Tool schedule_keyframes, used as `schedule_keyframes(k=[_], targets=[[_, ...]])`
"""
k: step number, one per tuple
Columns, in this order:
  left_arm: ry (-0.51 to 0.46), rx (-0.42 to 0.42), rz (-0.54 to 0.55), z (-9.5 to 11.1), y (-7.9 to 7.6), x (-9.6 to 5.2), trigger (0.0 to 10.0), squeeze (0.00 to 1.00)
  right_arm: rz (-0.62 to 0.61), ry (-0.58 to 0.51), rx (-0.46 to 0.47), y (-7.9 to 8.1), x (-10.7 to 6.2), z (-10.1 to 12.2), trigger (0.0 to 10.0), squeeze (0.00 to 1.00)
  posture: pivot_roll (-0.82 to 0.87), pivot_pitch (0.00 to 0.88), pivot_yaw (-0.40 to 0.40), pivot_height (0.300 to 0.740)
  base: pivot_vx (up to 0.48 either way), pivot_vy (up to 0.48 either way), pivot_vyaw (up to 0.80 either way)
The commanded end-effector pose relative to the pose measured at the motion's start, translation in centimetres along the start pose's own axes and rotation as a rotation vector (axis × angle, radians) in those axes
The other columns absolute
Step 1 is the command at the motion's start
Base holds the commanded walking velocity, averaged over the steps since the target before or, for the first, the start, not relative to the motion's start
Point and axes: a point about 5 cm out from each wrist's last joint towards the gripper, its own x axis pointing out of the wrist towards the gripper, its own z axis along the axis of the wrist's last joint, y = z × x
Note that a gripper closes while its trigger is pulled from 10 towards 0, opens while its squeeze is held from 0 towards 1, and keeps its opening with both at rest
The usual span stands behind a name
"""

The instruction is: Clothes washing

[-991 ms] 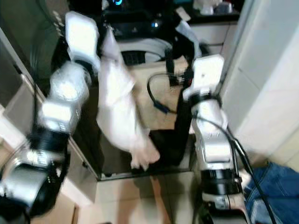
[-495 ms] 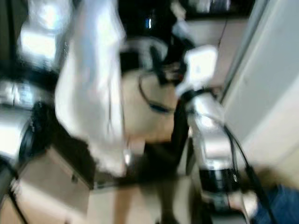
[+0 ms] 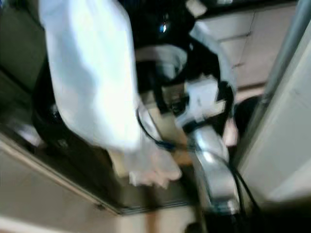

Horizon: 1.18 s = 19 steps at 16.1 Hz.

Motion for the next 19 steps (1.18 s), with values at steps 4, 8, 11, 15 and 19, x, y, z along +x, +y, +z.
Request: schedule_keyframes(k=[4, 8, 11, 15, 19], targets=[[0.032, 0.357, -0.064, -1.6, -2.7, -0.6, 10.0, 0.00, -0.077, 0.039, -0.020, 1.1, -3.1, 0.6, 10.0, 0.19, -0.41, 0.041, 0.371, 0.740, 0.475, 0.000, 0.00], [0.178, 0.478, -0.345, -7.5, -10.0, -4.0, 10.0, 0.00, -0.142, 0.071, -0.046, 1.4, -4.9, 1.3, 10.0, 0.20, -0.48, 0.091, 0.379, 0.740, 0.347, 0.000, 0.00], [0.261, 0.315, -0.451, -9.2, -12.3, -5.6, 10.0, 1.00, -0.079, 0.030, -0.101, 2.1, -4.5, 3.1, 10.0, 0.20, -0.47, 0.087, 0.354, 0.740, 0.000, 0.000, 0.00], [0.429, -0.013, -0.394, -11.1, -11.2, -6.2, 10.0, 1.00, 0.084, -0.042, -0.149, 2.7, -3.8, 6.3, 10.0, 0.20, -0.45, 0.069, 0.303, 0.740, 0.000, 0.000, 0.00], [0.562, -0.458, -0.338, -11.9, -11.1, -6.6, 10.0, 1.00, 0.100, -0.039, -0.161, 2.0, -3.0, 6.7, 10.0, 0.20, -0.44, 0.049, 0.276, 0.740, 0.000, 0.000, 0.00]])
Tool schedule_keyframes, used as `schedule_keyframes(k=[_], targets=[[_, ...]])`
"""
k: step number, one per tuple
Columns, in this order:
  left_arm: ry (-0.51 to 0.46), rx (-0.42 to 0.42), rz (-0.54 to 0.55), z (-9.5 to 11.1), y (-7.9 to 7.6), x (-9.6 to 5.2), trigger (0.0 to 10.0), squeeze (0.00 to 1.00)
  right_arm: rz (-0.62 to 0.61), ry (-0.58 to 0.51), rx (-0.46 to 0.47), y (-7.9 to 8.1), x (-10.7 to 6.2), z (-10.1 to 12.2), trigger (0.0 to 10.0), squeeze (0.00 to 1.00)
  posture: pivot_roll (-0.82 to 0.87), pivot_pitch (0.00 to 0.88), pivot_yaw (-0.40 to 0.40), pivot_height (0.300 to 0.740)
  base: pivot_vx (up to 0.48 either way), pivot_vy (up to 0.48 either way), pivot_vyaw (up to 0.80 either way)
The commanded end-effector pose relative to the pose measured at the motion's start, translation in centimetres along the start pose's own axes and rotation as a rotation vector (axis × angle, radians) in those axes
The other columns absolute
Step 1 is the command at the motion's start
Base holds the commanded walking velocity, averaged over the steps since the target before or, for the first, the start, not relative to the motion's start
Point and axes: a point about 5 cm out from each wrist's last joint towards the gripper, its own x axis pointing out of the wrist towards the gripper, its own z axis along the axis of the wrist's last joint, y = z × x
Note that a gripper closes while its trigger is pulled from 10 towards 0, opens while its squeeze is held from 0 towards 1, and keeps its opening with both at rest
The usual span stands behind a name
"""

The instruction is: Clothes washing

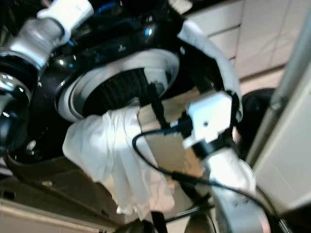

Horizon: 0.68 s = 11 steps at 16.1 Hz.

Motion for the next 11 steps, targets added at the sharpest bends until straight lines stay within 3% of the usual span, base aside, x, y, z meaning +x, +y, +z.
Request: schedule_keyframes(k=[1, 2, 3, 4, 5, 7, 8, 9, 11], targets=[[0.014, -0.080, -0.002, -0.3, 0.5, -0.1, 10.0, 1.00, 0.014, 0.019, 0.022, 0.1, 0.0, -0.2, 10.0, 0.20, -0.44, 0.049, 0.276, 0.740, 0.000, 0.000, 0.00], [-0.001, -0.125, -0.005, 0.0, 0.6, -0.1, 10.0, 1.00, 0.015, 0.022, 0.023, 0.0, 0.1, -0.2, 10.0, 0.20, -0.44, 0.045, 0.275, 0.740, 0.000, 0.000, 0.00], [-0.087, -0.224, -0.023, 1.9, 1.1, -0.2, 10.0, 1.00, -0.030, 0.043, 0.043, -0.5, 0.3, -0.9, 10.0, 0.20, -0.43, 0.023, 0.269, 0.740, 0.000, 0.000, 0.00], [-0.112, -0.245, -0.027, 2.4, 1.2, -0.3, 10.0, 1.00, -0.051, 0.053, 0.051, -0.7, 0.3, -1.2, 10.0, 0.20, -0.43, 0.023, 0.269, 0.740, 0.000, 0.000, 0.00], [-0.160, -0.256, -0.020, 3.3, 1.8, -0.4, 10.0, 0.00, -0.076, 0.067, 0.068, -1.1, 0.4, -1.8, 10.0, 0.20, -0.42, 0.004, 0.260, 0.740, 0.000, 0.000, 0.00], [-0.328, -0.224, 0.035, 5.5, 5.0, -1.5, 10.0, 0.00, -0.109, 0.120, 0.111, -1.6, 0.7, -3.9, 10.0, 0.19, -0.38, 0.000, 0.237, 0.740, 0.000, 0.000, 0.00], [-0.361, -0.215, 0.045, 5.7, 5.7, -1.8, 10.0, 0.00, -0.109, 0.127, 0.117, -1.5, 0.8, -4.3, 10.0, 0.20, -0.36, 0.000, 0.227, 0.740, 0.000, 0.000, 0.00], [-0.447, -0.275, 0.022, 5.4, 7.1, -2.5, 10.0, 0.00, -0.089, 0.134, 0.143, -1.1, 1.0, -4.9, 10.0, 0.19, -0.30, 0.000, 0.202, 0.740, 0.000, 0.000, 0.00], [-0.515, -0.309, 0.004, 4.4, 7.4, -3.1, 10.0, 0.00, -0.076, 0.135, 0.157, -1.0, 1.3, -5.3, 10.0, 0.19, -0.25, 0.000, 0.176, 0.740, 0.000, 0.000, 0.00]])
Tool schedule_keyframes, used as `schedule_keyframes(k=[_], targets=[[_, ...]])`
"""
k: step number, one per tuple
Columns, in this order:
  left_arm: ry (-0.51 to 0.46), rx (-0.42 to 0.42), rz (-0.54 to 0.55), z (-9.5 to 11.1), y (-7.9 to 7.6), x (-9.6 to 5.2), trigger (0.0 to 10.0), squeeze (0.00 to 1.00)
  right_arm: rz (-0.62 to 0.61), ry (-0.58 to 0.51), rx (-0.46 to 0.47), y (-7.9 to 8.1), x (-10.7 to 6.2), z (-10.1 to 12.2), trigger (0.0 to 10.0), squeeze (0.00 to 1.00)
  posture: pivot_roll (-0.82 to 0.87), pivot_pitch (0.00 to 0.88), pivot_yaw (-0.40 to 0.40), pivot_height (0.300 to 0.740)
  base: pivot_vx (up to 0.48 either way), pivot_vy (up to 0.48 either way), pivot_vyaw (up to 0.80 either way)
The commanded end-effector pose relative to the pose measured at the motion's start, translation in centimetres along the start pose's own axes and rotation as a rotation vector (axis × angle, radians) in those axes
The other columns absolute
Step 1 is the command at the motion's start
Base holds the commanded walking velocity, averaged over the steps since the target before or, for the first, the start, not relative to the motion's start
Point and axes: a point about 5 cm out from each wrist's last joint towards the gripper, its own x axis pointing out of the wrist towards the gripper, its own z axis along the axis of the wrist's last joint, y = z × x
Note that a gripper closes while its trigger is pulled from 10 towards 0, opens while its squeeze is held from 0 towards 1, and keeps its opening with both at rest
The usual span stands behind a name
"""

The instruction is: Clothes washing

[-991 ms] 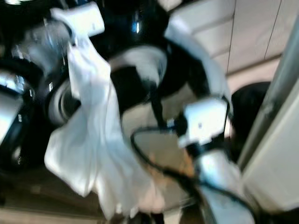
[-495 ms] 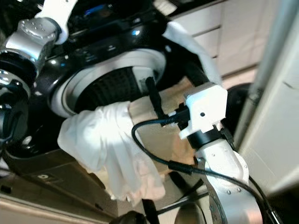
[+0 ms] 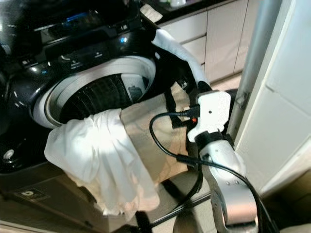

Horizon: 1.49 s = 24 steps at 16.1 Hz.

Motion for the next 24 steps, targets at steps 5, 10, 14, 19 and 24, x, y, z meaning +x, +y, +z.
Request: schedule_keyframes(k=[5, 10, 14, 19, 24], targets=[[-0.014, -0.216, 0.028, -6.7, -9.7, -9.0, 10.0, 0.00, -0.051, -0.015, 0.004, -1.9, 2.8, -1.2, 10.0, 0.18, -0.13, 0.000, 0.062, 0.740, 0.000, 0.000, 0.00], [0.001, -0.217, 0.045, -5.7, -12.6, -11.4, 10.0, 0.00, 0.023, -0.061, 0.015, -0.6, 4.5, -1.5, 10.0, 0.18, -0.10, 0.000, 0.038, 0.740, 0.000, 0.000, 0.00], [-0.015, -0.188, 0.045, -5.5, -13.1, -11.5, 10.0, 0.00, -0.038, -0.152, -0.035, -1.3, 4.2, -0.2, 10.0, 0.18, -0.13, 0.000, 0.064, 0.740, -0.256, -0.263, 0.00], [0.000, -0.194, 0.039, -5.6, -13.8, -11.3, 10.0, 0.00, -0.085, -0.239, -0.091, -2.1, 4.3, 1.3, 10.0, 0.18, -0.15, 0.000, 0.070, 0.740, -0.276, -0.283, 0.00], [-0.002, -0.204, 0.043, -5.6, -13.9, -11.3, 10.0, 0.00, -0.045, -0.209, -0.066, -1.5, 4.2, 0.8, 10.0, 0.18, -0.15, 0.000, 0.066, 0.740, 0.000, 0.000, 0.00]])
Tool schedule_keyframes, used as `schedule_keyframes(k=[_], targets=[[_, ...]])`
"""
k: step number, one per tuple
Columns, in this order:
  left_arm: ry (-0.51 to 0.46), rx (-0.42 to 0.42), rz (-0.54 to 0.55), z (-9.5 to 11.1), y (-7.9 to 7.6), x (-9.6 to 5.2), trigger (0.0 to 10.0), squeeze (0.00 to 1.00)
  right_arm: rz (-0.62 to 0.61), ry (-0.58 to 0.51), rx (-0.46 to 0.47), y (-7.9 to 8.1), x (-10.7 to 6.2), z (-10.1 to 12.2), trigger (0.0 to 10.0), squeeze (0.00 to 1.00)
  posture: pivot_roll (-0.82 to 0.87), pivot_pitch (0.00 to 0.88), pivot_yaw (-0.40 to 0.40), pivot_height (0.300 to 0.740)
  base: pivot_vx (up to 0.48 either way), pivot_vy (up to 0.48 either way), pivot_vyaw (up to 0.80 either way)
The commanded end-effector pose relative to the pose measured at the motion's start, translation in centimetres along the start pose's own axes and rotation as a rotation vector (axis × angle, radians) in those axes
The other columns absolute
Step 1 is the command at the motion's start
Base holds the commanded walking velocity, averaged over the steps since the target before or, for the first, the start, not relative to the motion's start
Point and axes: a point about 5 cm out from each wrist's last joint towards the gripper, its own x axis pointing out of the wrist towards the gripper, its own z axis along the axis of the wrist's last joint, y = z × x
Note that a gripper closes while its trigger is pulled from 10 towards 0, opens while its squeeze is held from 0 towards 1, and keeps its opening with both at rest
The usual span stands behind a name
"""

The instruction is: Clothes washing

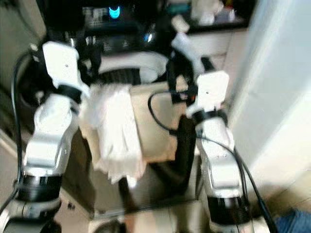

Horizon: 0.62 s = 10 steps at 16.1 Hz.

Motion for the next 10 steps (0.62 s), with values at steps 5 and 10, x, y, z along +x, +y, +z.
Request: schedule_keyframes(k=[5, 10], targets=[[0.002, 0.051, 0.025, 0.1, 0.9, 0.0, 10.0, 0.00, 0.205, 0.154, 0.154, 1.6, -2.3, -1.8, 10.0, 0.18, -0.15, 0.000, 0.066, 0.740, 0.000, 0.000, 0.00], [0.160, 0.133, 0.079, -2.1, 5.7, -4.5, 10.0, 0.00, 0.191, 0.245, 0.139, 1.1, -2.9, -3.4, 10.0, 0.10, -0.09, 0.000, 0.033, 0.740, 0.000, 0.000, 0.00]])
